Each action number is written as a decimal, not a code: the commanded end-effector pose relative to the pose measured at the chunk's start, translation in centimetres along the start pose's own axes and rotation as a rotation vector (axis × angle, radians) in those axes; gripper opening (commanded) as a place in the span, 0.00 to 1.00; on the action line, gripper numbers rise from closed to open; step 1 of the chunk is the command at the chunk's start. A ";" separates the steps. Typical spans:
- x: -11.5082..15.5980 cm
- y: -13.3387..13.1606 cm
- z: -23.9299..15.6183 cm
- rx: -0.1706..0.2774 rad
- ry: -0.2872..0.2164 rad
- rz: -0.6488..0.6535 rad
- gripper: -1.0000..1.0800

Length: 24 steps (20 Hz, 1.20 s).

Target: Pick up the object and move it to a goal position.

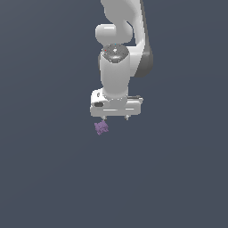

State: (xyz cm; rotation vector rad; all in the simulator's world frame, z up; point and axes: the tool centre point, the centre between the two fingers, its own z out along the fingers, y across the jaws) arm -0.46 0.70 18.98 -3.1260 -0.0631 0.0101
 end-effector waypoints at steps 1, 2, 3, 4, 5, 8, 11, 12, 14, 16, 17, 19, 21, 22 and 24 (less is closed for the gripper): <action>0.0 0.0 0.1 0.000 -0.001 0.008 0.96; -0.1 0.1 0.2 0.001 -0.001 0.015 0.96; -0.1 0.1 0.3 0.001 -0.001 0.025 0.96; -0.1 0.2 0.4 0.001 -0.001 0.036 0.96; -0.2 0.3 0.5 0.002 -0.001 0.048 0.96; -0.3 0.6 1.0 0.003 -0.001 0.095 0.96; -0.5 1.0 1.6 0.004 -0.001 0.155 0.96; -0.6 1.1 1.8 0.005 -0.001 0.178 0.96; -0.8 1.5 2.3 0.006 -0.002 0.230 0.96; -1.0 1.9 2.8 0.006 -0.002 0.288 0.96; -1.2 2.1 3.1 0.007 -0.002 0.319 0.96; -1.4 2.5 3.7 0.007 -0.002 0.385 0.96; -1.7 3.0 4.3 0.007 -0.002 0.450 0.96; -1.8 3.2 4.6 0.007 -0.002 0.483 0.96; -2.1 3.7 5.2 0.006 -0.001 0.548 0.96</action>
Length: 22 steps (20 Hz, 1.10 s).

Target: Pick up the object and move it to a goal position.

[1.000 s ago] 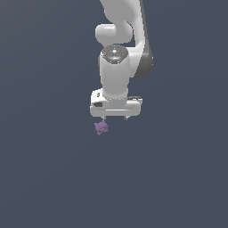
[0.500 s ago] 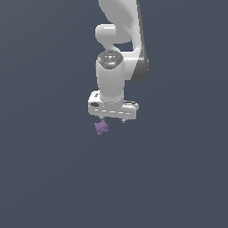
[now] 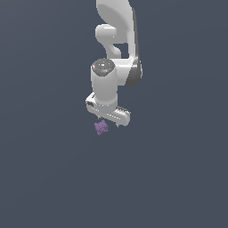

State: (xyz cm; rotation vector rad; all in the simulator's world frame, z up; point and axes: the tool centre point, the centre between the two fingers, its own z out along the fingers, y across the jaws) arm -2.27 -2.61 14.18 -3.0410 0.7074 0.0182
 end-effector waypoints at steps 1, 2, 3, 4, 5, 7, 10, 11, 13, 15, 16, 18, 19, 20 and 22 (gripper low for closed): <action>0.0 0.7 0.7 0.000 0.001 0.084 0.96; -0.1 1.0 1.0 -0.001 0.002 0.117 0.96; -0.1 1.3 1.3 -0.001 0.002 0.150 0.96; -0.1 1.6 1.6 -0.001 0.003 0.182 0.96; -0.1 1.9 1.8 -0.002 0.004 0.215 0.96; -0.2 2.5 2.4 -0.003 0.005 0.281 0.96; -0.3 3.3 3.1 -0.005 0.009 0.375 0.96; -0.3 3.6 3.3 -0.005 0.010 0.403 0.96; -0.4 4.1 3.7 -0.007 0.012 0.453 0.96; -0.4 4.5 4.0 -0.008 0.014 0.497 0.96; -0.4 4.7 4.2 -0.008 0.015 0.517 0.96; -0.5 5.0 4.4 -0.009 0.016 0.550 0.96; -0.5 5.1 4.5 -0.009 0.017 0.565 0.96; -0.5 5.3 4.6 -0.010 0.018 0.578 0.96; -0.5 5.5 4.8 -0.010 0.019 0.598 0.96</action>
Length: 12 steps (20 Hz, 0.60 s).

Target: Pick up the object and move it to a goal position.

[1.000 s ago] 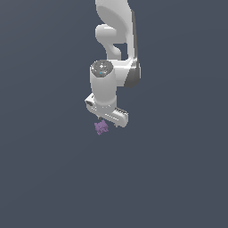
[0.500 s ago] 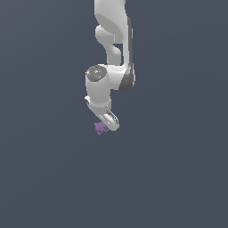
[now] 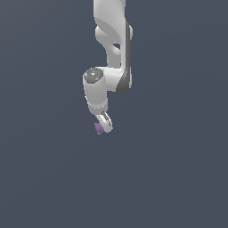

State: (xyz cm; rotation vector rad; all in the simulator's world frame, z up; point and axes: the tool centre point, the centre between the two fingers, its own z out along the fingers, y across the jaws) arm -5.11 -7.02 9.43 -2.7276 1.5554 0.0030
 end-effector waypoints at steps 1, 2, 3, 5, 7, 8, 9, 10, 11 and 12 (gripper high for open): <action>0.1 0.2 0.2 0.000 0.002 0.026 0.96; 0.1 0.3 0.2 0.000 0.002 0.032 0.96; 0.1 0.3 0.2 0.000 0.002 0.036 0.96; 0.2 0.3 0.3 0.000 0.003 0.040 0.96; 0.1 0.3 0.3 -0.001 0.002 0.034 0.96; 0.1 0.3 0.4 -0.001 0.002 0.034 0.96; 0.1 0.3 0.5 -0.001 0.002 0.034 0.96; 0.1 0.3 0.8 -0.001 0.002 0.035 0.96; 0.1 0.3 1.1 -0.001 0.002 0.035 0.96; 0.1 0.4 1.4 -0.001 0.002 0.036 0.96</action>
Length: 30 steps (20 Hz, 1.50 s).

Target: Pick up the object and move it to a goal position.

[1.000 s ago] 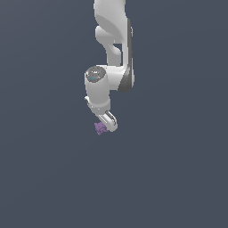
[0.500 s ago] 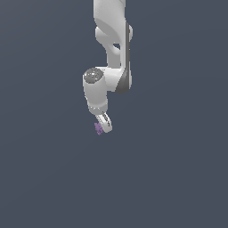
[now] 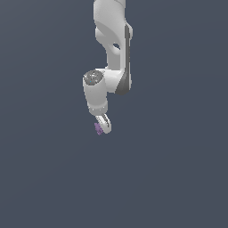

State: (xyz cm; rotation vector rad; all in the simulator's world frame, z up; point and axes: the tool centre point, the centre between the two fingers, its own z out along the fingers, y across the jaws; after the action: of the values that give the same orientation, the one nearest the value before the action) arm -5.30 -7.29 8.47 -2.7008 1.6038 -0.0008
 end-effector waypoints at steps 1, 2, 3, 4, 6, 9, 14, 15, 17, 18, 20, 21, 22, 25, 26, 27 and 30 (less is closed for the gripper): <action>0.0 0.1 0.9 -0.001 0.000 0.001 0.96; 0.0 0.1 1.4 -0.001 0.000 0.002 0.96; 0.0 0.1 1.9 -0.001 0.000 0.003 0.96; 0.0 0.1 2.4 -0.001 0.000 0.003 0.96; 0.0 0.1 3.3 -0.001 0.000 0.004 0.96; 0.0 0.1 4.1 -0.001 0.000 0.005 0.96; 0.0 0.1 4.3 -0.001 0.000 0.005 0.00; 0.0 0.1 4.3 -0.001 0.000 0.005 0.00; 0.0 0.1 4.3 -0.001 0.000 0.005 0.00; 0.0 0.1 4.3 -0.001 0.000 0.005 0.00; 0.0 0.1 4.3 -0.001 0.000 0.005 0.00; 0.0 0.1 4.3 -0.001 0.000 0.005 0.00; 0.0 0.1 4.3 -0.001 0.000 0.005 0.00; 0.0 -0.1 4.1 0.001 0.002 0.000 0.00; 0.1 -0.2 3.9 0.002 0.004 -0.005 0.00; 0.1 -0.4 3.7 0.003 0.006 -0.011 0.00; 0.4 -1.2 2.6 0.007 0.019 -0.044 0.00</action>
State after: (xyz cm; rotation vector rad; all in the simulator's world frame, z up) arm -4.47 -7.17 5.29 -2.7257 1.5671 -0.0207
